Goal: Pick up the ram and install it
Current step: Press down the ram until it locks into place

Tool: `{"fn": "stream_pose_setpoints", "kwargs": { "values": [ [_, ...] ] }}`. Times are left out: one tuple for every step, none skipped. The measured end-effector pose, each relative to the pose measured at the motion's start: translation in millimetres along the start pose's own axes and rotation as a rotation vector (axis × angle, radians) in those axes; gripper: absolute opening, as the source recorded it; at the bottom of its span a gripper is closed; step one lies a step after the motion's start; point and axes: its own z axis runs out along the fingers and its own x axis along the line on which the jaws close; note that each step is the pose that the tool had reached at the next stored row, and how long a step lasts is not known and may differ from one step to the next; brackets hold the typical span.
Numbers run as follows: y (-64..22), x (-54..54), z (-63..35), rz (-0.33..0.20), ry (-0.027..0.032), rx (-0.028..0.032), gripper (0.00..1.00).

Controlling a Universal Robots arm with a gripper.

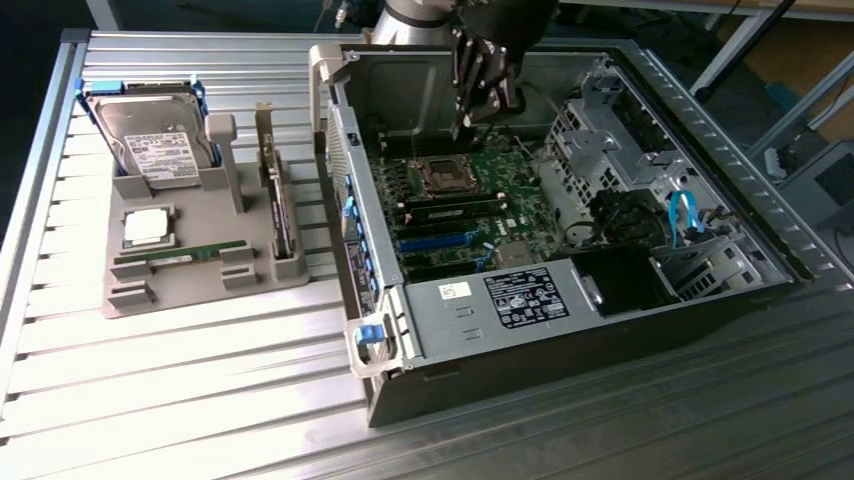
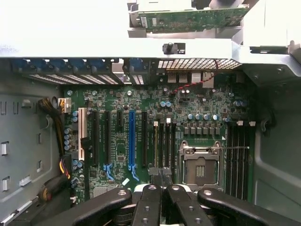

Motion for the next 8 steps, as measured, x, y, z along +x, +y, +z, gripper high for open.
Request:
{"fn": "stream_pose_setpoints", "kwargs": {
  "values": [
    [-1.7, 0.0, 0.0, 0.0, 0.0, 0.0, 0.1],
    [-3.6, 0.1, 0.0, 0.0, -0.0002, 0.0001, 0.1],
    [-5.3, 0.1, 0.0, 0.0, -0.0002, 0.0001, 0.1],
    [-7.6, 0.1, -0.1, 0.0, -0.0002, 0.0001, 0.1],
    [-9.5, 0.2, -0.1, 0.0, -0.0002, 0.0001, 0.1],
    [-12.4, 0.2, -0.2, 0.0, -0.0002, -0.0001, 0.1],
    [-16.0, 0.2, -0.3, 0.0, -0.0002, -0.0002, 0.1],
    [-18.4, 0.3, -0.4, 0.0, -0.0002, -0.0003, 0.1]
  ]
}}
